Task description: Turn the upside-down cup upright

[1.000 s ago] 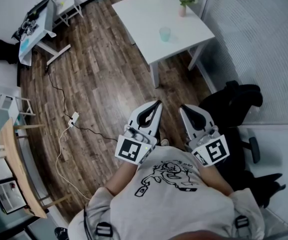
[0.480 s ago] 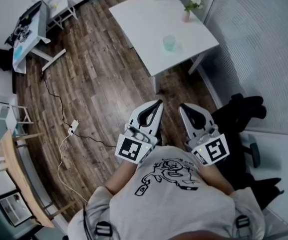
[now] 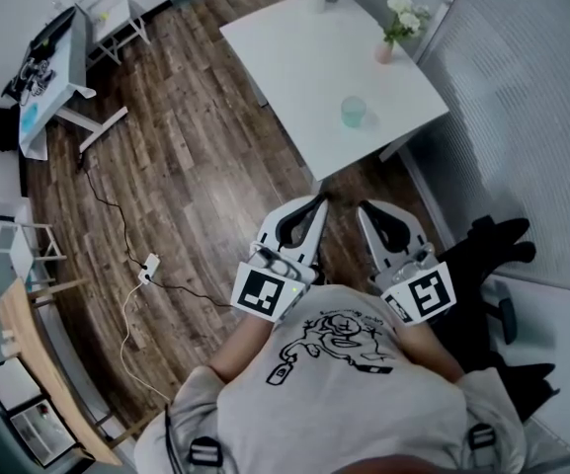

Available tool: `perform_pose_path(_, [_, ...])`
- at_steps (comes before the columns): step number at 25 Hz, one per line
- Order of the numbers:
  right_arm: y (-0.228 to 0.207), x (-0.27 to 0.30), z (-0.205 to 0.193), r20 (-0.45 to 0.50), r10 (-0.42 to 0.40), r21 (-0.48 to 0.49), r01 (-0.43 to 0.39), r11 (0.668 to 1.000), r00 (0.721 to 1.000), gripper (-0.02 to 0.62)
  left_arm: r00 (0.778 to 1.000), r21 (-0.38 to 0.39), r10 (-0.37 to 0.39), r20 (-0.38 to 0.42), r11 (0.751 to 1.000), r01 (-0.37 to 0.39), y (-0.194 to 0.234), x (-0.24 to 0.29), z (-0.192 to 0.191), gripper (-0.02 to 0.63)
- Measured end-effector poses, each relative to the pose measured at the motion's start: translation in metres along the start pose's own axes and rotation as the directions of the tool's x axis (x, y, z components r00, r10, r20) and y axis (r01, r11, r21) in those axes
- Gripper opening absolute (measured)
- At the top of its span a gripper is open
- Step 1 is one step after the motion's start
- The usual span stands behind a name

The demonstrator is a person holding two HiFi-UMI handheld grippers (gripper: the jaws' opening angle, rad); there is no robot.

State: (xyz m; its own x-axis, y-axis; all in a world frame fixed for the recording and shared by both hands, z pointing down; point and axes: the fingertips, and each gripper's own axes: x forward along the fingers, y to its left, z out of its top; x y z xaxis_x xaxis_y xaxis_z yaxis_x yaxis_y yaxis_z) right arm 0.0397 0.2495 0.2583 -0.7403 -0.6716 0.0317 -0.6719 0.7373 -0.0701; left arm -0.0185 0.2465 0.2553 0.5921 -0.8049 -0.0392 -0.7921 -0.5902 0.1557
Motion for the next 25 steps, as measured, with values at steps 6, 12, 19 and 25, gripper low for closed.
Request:
perform_pose_path(6, [-0.014, 0.039, -0.003, -0.005, -0.035, 0.002, 0.035, 0.999, 0.999, 0.035, 1.000, -0.016, -0.021, -0.009, 1.000, 0.021, 0.041, 0.016, -0.003, -0.003])
perform_pose_path(12, [-0.026, 0.053, -0.010, -0.041, -0.070, -0.007, 0.070, 0.998, 0.997, 0.035, 0.999, -0.040, -0.045, -0.018, 0.998, 0.045, 0.062, 0.028, -0.008, -0.003])
perform_pose_path(19, [-0.042, 0.067, -0.018, -0.070, -0.099, -0.005, 0.099, 0.995, 0.993, 0.035, 0.997, -0.052, -0.068, -0.044, 0.996, 0.066, 0.076, 0.043, -0.016, -0.003])
perform_pose_path(25, [-0.056, 0.080, -0.020, -0.071, -0.111, -0.006, 0.111, 0.994, 0.991, 0.035, 0.996, -0.056, -0.065, -0.056, 0.997, 0.062, 0.090, 0.057, -0.020, -0.003])
